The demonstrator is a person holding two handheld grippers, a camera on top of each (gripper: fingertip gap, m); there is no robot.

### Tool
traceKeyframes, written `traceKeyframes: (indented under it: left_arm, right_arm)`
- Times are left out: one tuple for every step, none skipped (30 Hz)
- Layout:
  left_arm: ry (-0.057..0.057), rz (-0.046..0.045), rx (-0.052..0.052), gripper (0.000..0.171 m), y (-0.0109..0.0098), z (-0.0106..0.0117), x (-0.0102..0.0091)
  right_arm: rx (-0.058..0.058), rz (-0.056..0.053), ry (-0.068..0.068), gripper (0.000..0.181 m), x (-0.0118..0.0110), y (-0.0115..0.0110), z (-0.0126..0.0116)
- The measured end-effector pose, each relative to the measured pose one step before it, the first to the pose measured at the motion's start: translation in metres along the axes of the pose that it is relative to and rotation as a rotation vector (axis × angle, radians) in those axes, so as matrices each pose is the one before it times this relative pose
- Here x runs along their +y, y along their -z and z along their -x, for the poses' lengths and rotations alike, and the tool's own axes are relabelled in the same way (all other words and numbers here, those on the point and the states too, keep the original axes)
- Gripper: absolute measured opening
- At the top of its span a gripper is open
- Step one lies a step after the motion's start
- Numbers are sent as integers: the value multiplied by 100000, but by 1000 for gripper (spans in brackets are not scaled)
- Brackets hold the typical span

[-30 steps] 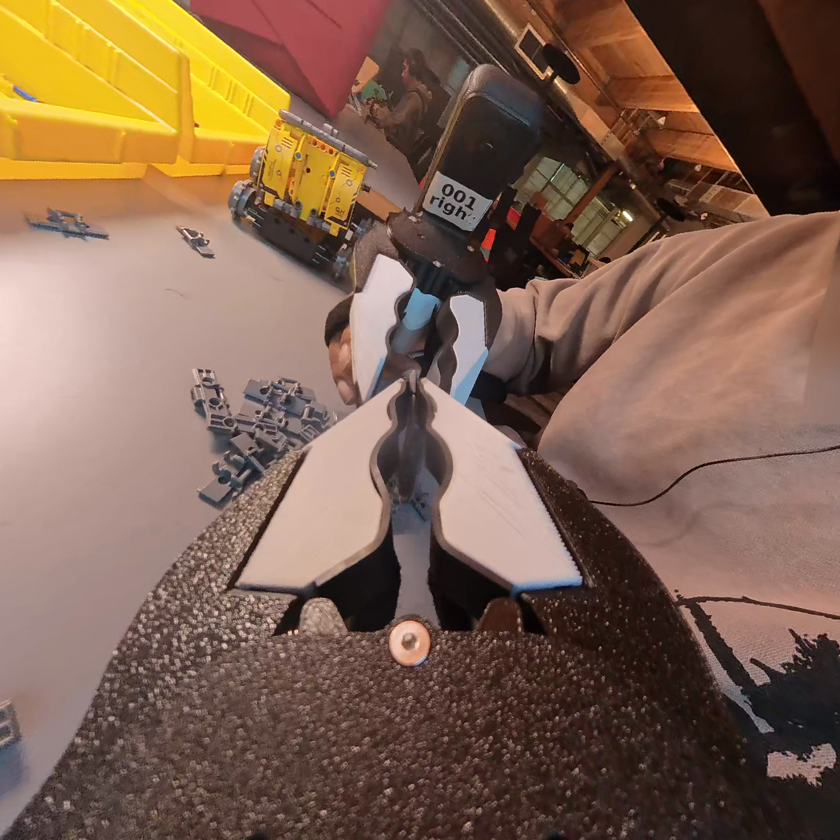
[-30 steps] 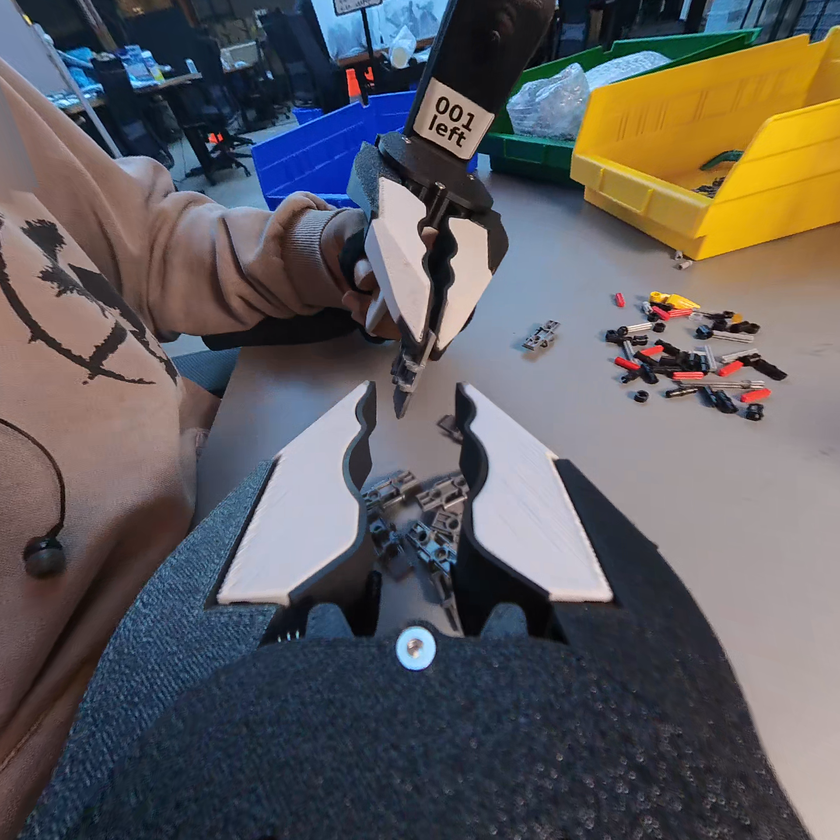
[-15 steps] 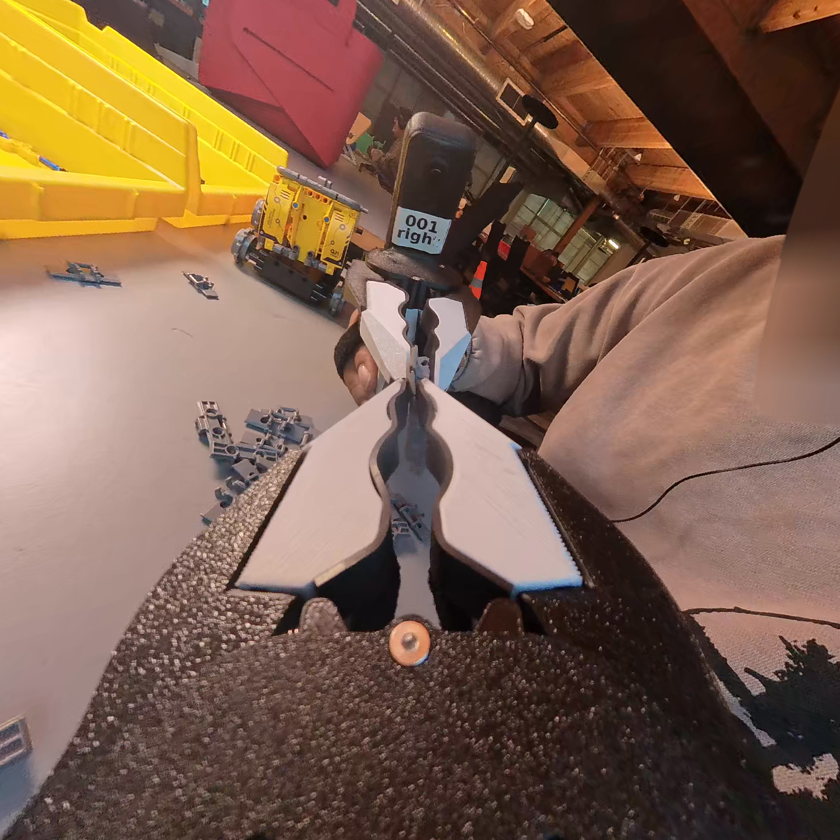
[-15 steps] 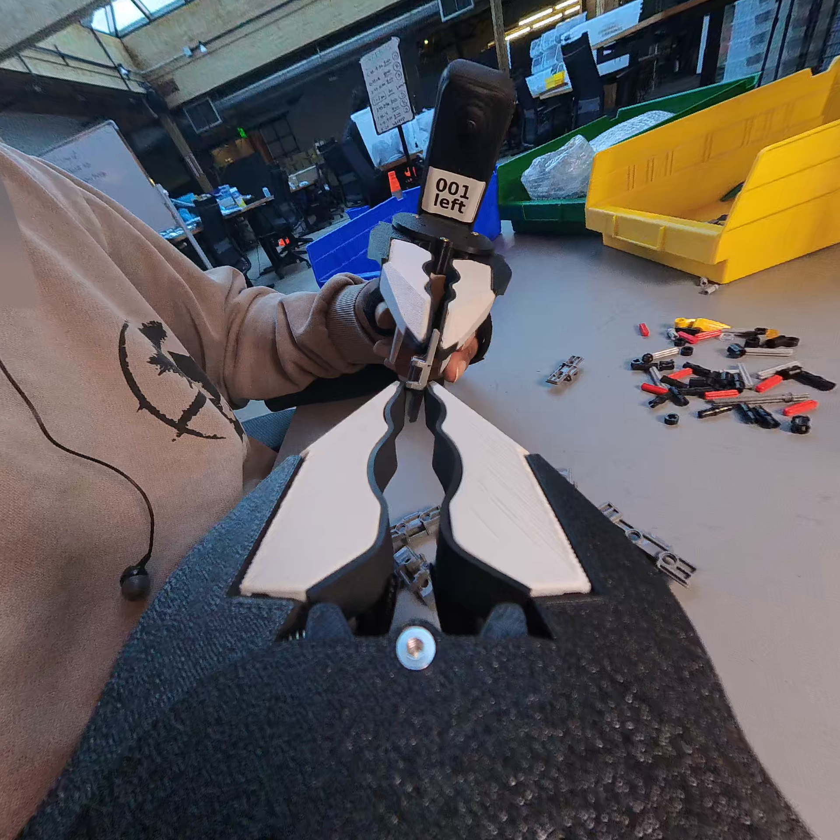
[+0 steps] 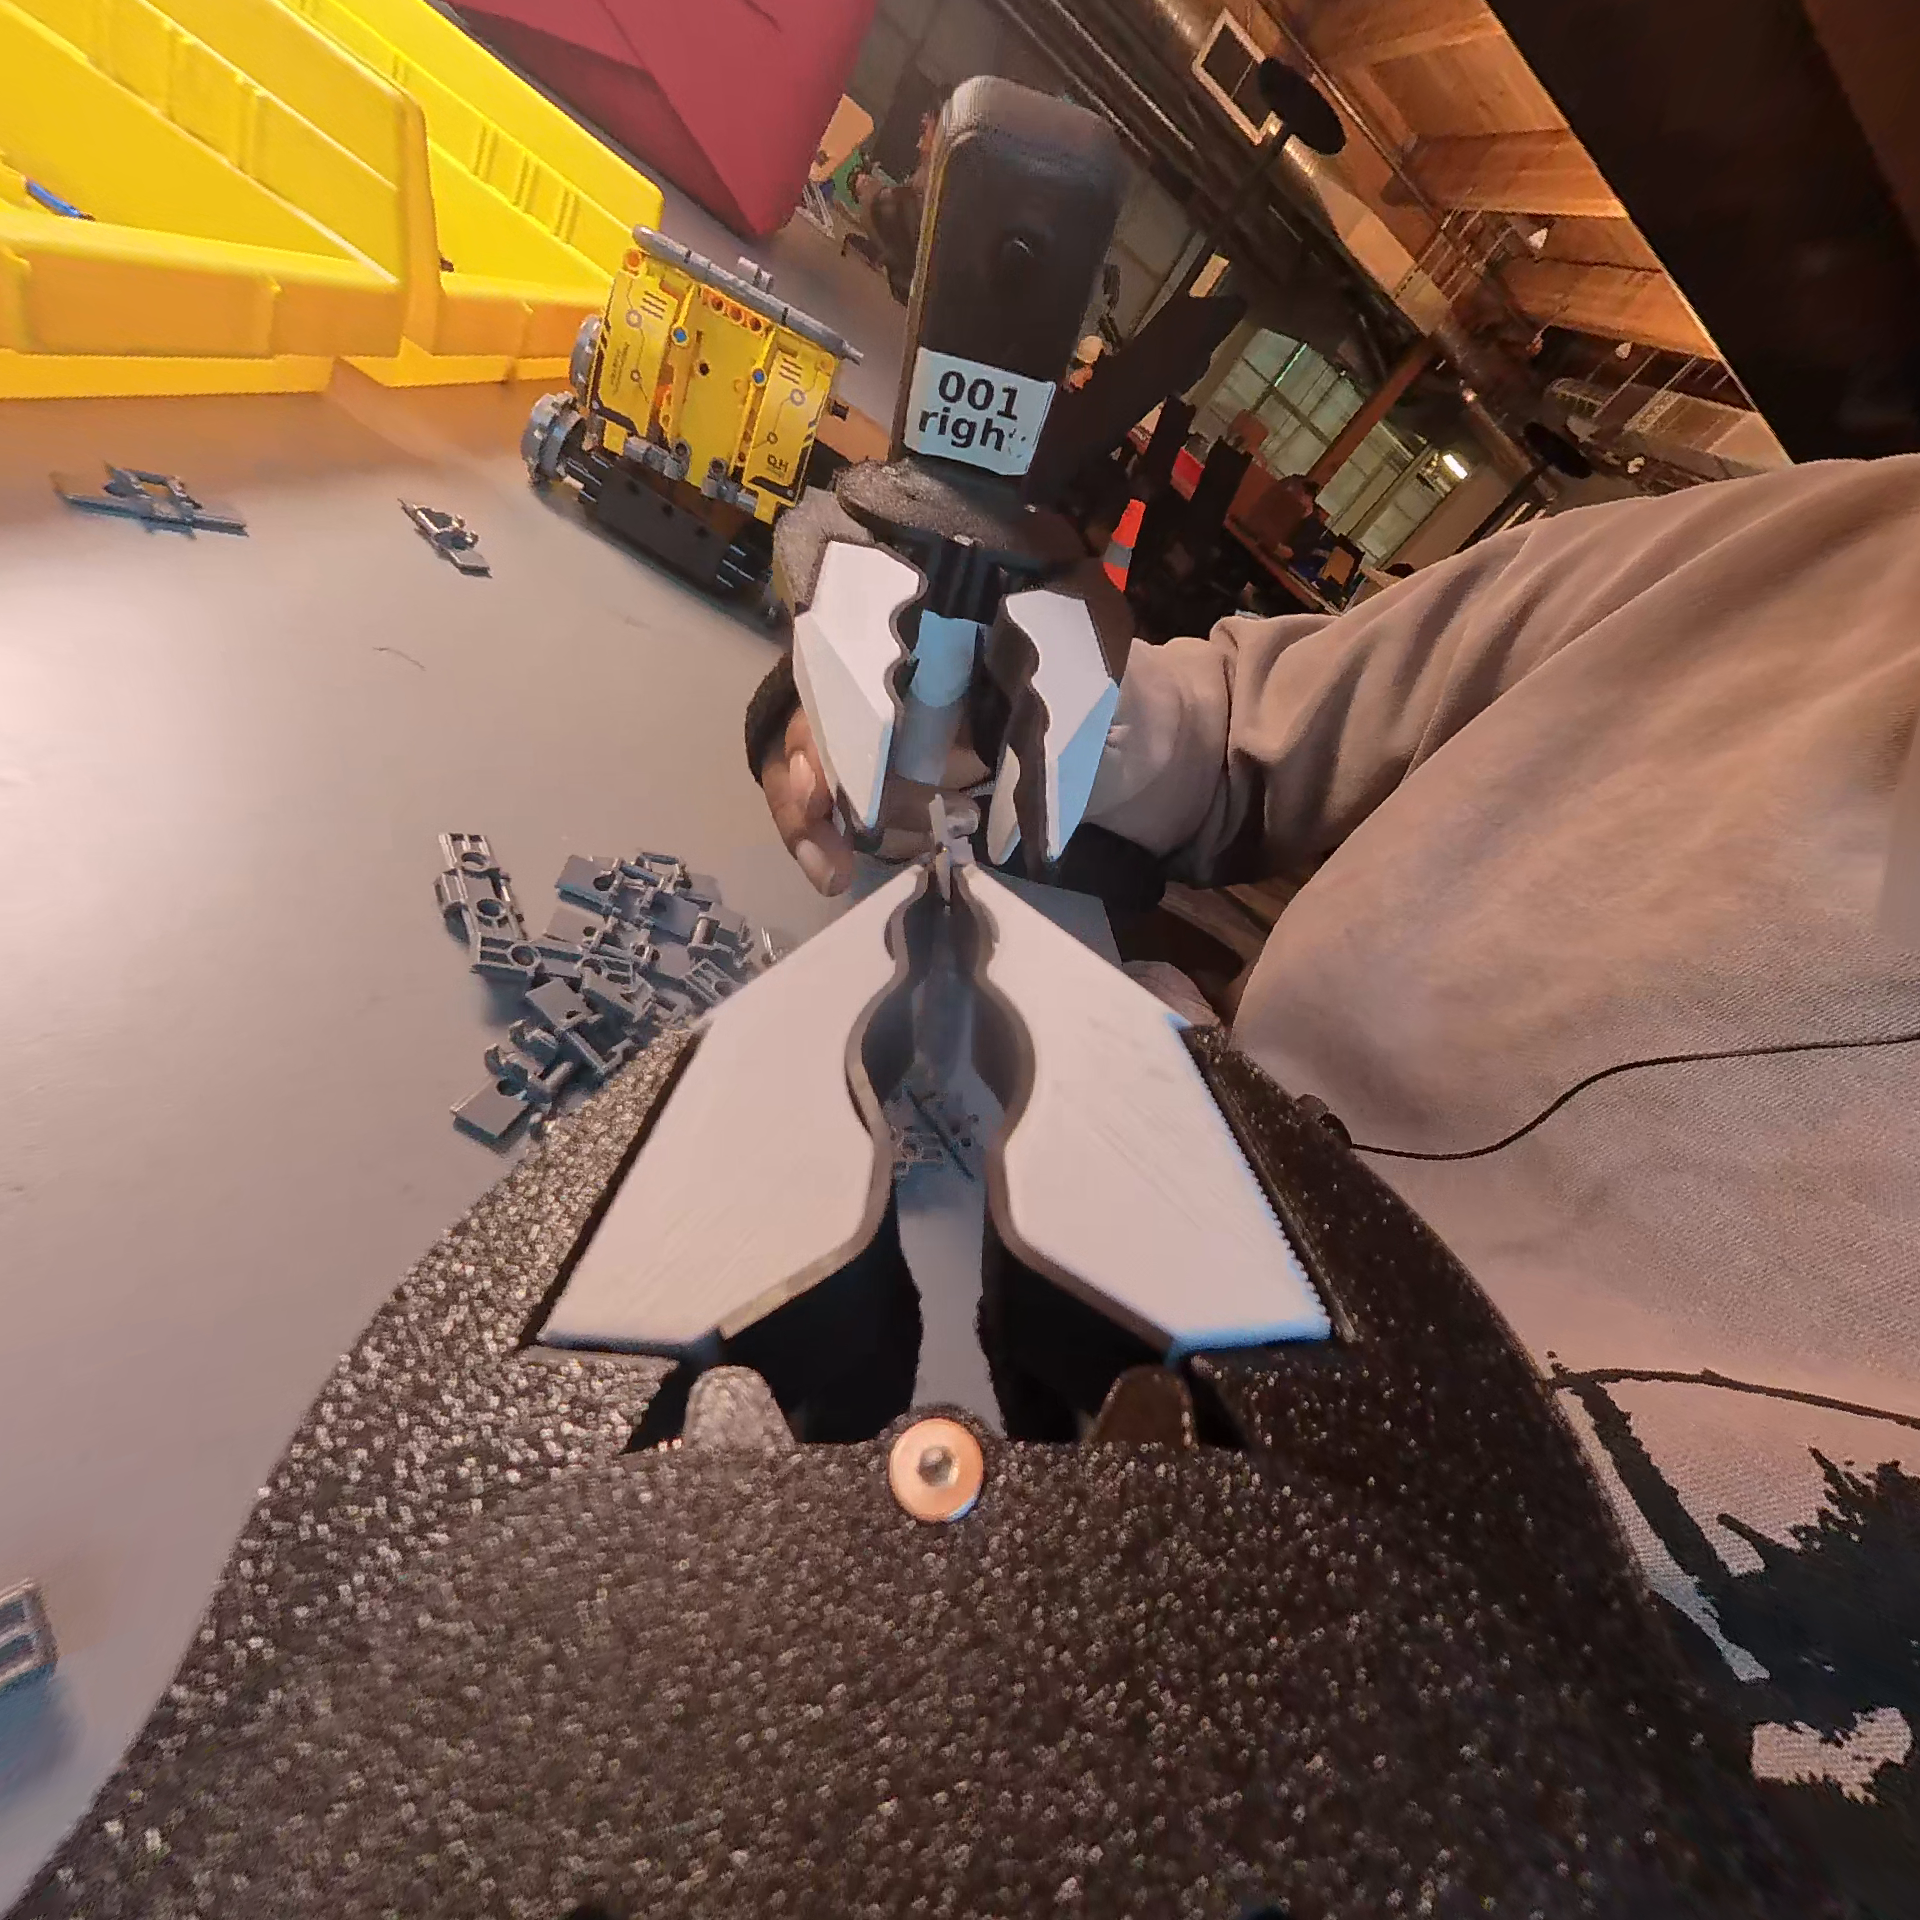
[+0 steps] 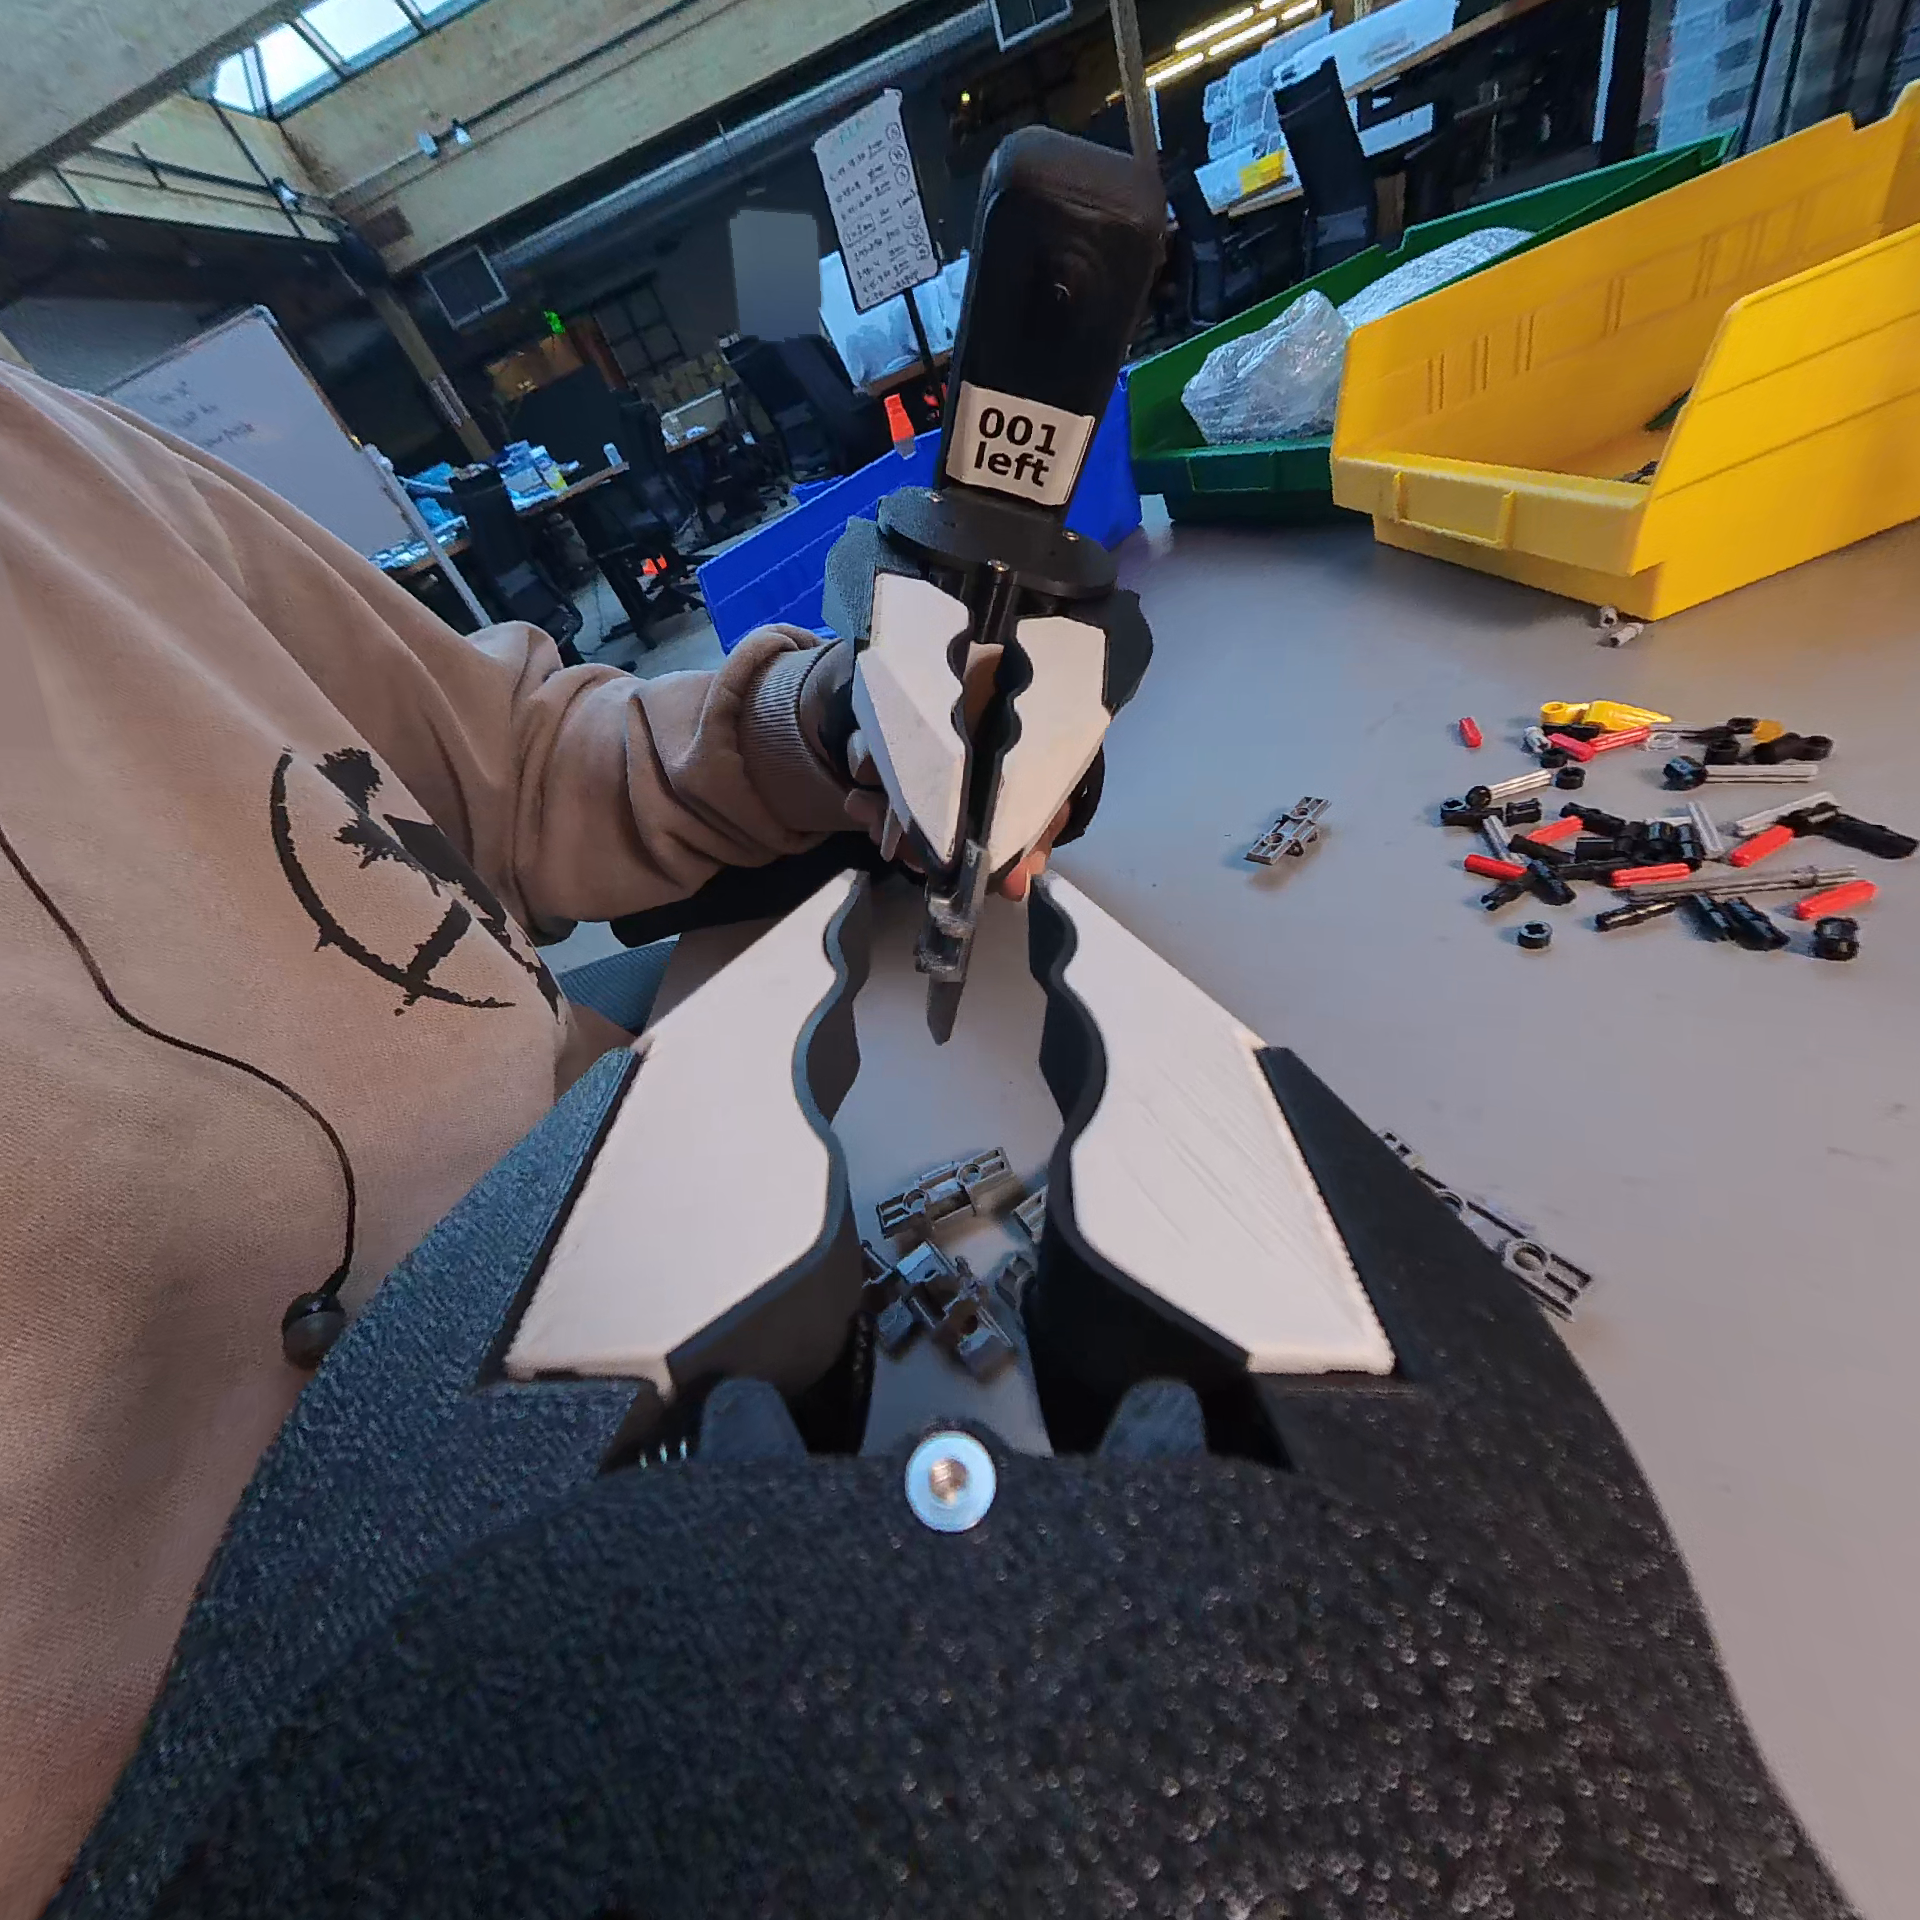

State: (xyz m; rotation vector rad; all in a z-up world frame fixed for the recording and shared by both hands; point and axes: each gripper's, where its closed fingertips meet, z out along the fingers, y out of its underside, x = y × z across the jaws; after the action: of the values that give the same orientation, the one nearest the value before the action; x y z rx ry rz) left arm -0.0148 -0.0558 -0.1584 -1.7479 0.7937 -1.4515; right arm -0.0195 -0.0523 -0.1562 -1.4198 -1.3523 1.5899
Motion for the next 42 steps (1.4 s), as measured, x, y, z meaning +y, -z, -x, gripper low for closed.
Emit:
traceKeyframes:
  left_arm:
    - [-226,414,165,3,-42,-62,48]
    - [-199,297,-13,2,-32,-27,26]
    - [17,155,59,2,-20,-9,29]
    - [217,211,279,2,-18,-41,40]
    - [95,280,103,2,-31,-24,46]
    - [-51,328,42,2,-36,-15,58]
    - [34,336,208,2,-58,-31,47]
    - [177,405,233,2,-56,-29,82]
    - [168,297,101,2,-66,4,69]
    - [242,291,-38,2,-47,22,69]
    - [291,332,-338,2,-18,87,72]
    - [398,143,195,2,8,15,33]
    - [468,-30,280,2,-9,-31,3]
    - [-27,192,-1,3,-14,-17,23]
    - [-67,206,-221,3,-19,-1,0]
    - [-163,-112,-159,3,-1,3,-43]
    - [-10,-175,-83,3,-9,4,-55]
    - [74,-276,-591,3,1,86,-65]
    - [254,52,-272,3,6,68,-12]
    - [752,187,2,3,12,65,19]
    - [1085,30,2,3,13,81,32]
    - [1199,200,472,3,3,13,83]
    - [916,-106,100,3,12,39,3]
    - [455,-138,-478,3,19,105,-16]
    - [738,380,30,3,15,66,48]
    - [1091,53,-63,4,13,97,36]
    - [937,145,-422,3,29,157,76]
    - [785,186,-954,3,27,213,77]
    - [184,-240,-1155,2,23,205,-6]
    - [65,307,-538,3,-30,73,57]
    - [-191,213,-1236,2,-40,157,54]
    - [508,545,-3775,2,9,654,108]
    - [1229,-294,-11332,2,442,2090,-1]
    - [1373,-1262,-5634,1,838,1709,-305]
    - [3605,-4078,2258,2,944,333,-831]
    - [-2763,-360,-894,2,599,-25,-248]
    - [-4456,982,-2040,2,157,-146,105]
    - [447,-1651,2296,2,-92,-532,-189]
    - [1943,-1696,2147,2,-153,-319,-199]
    - [1072,-520,556,2,-125,-68,-59]
    - [275,-631,-2,2,-32,7,-66]
    - [349,-371,486,2,24,1,-21]
  right_arm:
    - [-345,-453,-837,28,-61,13,10]
    - [-87,-246,-562,28,-32,16,-38]
    - [121,-236,-329,27,-32,21,-59]
    - [416,-299,-341,24,-30,25,-101]
    - [187,-209,-264,22,-10,13,-50]
    - [-170,28,-321,21,20,-2,6]
    - [-5,299,-221,19,61,-29,-6]
    - [18,368,145,18,75,-47,11]
    - [-33,597,336,16,104,-58,31]
    - [162,944,560,11,159,-51,12]
    - [-189,699,809,7,122,-37,88]
    - [-353,369,406,3,41,4,116]
    - [240,240,635,2,-6,11,21]
    - [76,347,827,2,5,1,58]
    - [199,403,1038,1,14,15,28]
    - [445,-80,946,1,-31,20,-6]
    - [161,-233,896,1,-42,18,37]
    - [806,-240,1144,0,-62,30,-63]
    - [752,78,1623,0,-28,18,-66]
    - [706,439,2040,0,34,-9,-13]
    - [1384,697,2478,0,46,-33,-63]
    - [1024,984,2756,0,71,-24,38]
    - [972,685,2499,0,40,-22,54]
    - [2006,233,2474,0,-19,-6,-102]
    - [1360,663,2589,0,49,-21,7]
    - [1884,900,3498,0,57,-17,-11]
    - [2056,1278,3681,0,78,-53,-33]
    - [1649,1621,3204,0,174,-80,-25]
    - [2309,1030,2838,0,114,-71,-142]
    - [602,816,3022,0,52,-4,85]
    - [1371,1119,3353,0,77,20,-29]
    - [714,1476,3592,0,171,1,76]
    - [-10110,-1960,4249,0,-313,73,1854]
    - [-10608,-7750,-2216,0,-1635,-452,2744]
    - [-915,5889,9326,0,533,-1263,1492]
    - [9349,10762,19269,0,1183,-571,-691]
    - [4374,-2127,-1109,0,-347,437,-1285]
    - [-1185,-4442,-13440,0,-424,920,-1398]
    - [246,-1365,-9118,0,238,946,-1341]
    - [2470,-613,-4535,0,448,784,-1130]
    - [-275,-858,-4801,0,413,473,-391]
    - [-1872,-962,-6159,0,264,197,-14]
